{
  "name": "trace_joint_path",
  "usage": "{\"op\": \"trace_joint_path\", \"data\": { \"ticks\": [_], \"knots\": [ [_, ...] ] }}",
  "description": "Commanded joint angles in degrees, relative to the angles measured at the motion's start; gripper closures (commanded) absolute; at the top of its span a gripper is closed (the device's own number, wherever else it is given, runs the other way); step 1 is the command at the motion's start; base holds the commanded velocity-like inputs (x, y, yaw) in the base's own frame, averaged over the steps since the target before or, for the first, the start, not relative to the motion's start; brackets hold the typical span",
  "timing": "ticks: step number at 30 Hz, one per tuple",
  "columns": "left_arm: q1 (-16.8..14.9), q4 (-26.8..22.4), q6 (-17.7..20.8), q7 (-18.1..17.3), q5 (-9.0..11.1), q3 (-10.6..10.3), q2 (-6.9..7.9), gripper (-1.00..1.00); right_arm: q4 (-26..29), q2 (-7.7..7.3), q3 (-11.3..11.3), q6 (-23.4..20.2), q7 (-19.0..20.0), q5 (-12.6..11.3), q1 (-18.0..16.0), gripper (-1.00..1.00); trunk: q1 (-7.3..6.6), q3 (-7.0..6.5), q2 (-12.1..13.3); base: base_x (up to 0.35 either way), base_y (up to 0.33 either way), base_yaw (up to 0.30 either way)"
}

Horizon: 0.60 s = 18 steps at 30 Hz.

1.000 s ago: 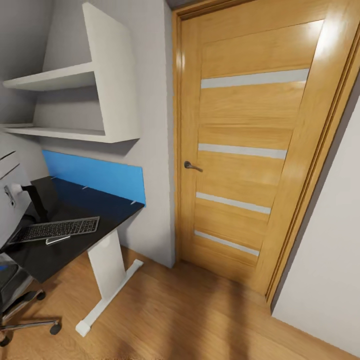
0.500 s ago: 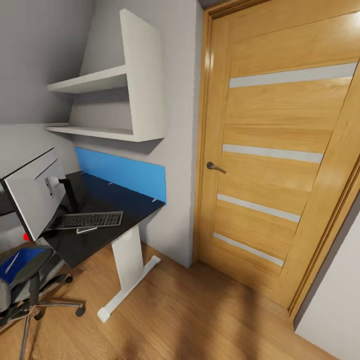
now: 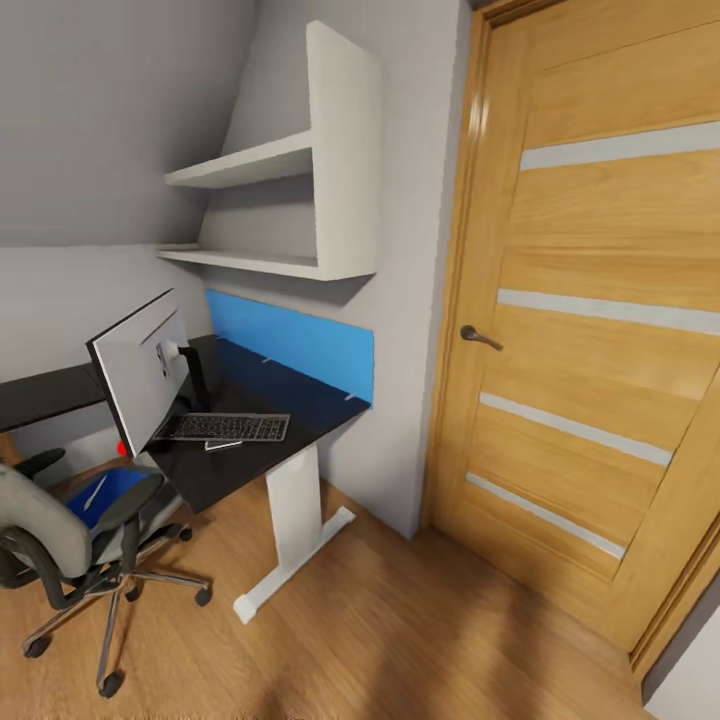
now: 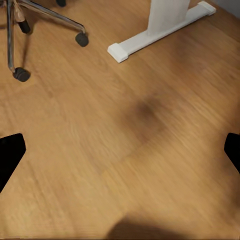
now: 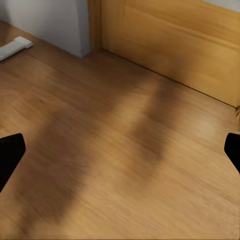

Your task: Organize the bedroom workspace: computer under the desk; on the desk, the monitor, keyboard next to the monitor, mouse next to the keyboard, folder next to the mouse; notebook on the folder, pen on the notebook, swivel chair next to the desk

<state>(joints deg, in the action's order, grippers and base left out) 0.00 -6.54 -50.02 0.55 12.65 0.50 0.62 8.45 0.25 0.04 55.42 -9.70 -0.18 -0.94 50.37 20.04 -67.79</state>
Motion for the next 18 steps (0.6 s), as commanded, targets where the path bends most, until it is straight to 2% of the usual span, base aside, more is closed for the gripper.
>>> {"op": "trace_joint_path", "data": {
  "ticks": [1, 18],
  "knots": [
    [0.0, -0.1, -0.1, 0.1, 0.0, 0.0, 0.0, -1.0, 0.0, 0.01, 0.0, 0.1, -0.1, 0.0, 0.0, -1.0, 0.23, 0.24, -0.4, 0.0, 0.0, 0.281],
    [0.0, -0.1, 0.5, 0.1, 0.1, 0.0, -0.01, -1.0, 0.0, -0.08, 0.0, 0.2, -0.1, 0.0, 0.0, -1.0, 3.96, 3.29, -7.3, 0.0, 0.0, 0.282]
  ]
}}
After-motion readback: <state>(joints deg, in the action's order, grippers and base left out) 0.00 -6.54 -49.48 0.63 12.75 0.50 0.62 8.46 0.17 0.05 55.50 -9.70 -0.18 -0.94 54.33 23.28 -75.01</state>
